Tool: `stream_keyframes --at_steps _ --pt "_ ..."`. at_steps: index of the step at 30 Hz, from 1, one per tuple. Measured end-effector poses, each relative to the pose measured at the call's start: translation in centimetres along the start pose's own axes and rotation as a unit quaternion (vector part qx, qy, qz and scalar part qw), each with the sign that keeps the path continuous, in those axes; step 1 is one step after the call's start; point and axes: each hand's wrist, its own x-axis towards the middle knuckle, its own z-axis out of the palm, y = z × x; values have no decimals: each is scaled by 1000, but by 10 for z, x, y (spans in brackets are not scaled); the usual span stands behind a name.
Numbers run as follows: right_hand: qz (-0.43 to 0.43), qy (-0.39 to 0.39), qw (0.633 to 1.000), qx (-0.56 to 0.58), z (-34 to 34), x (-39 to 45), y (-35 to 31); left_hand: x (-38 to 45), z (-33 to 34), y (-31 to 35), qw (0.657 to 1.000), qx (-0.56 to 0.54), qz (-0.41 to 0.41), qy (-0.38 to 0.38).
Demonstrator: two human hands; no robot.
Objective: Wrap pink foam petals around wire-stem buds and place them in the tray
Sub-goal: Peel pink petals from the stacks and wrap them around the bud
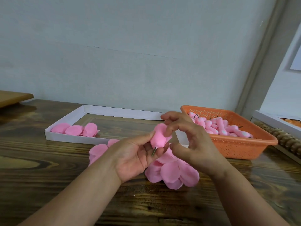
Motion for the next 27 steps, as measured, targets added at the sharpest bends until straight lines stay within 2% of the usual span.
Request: stream_keyframes --at_steps 11,22,24,27 --pt "-6 -66 996 -63 -15 0 1 0 0 1 998 17 -57 -7" --pt "9 -126 992 24 -24 0 0 -2 1 -1 996 69 -52 -3" --pt "13 -113 993 34 -23 0 0 -2 1 -1 996 83 -40 -8" --pt "30 -33 998 35 -17 1 0 -1 -1 -1 997 72 -17 -20"
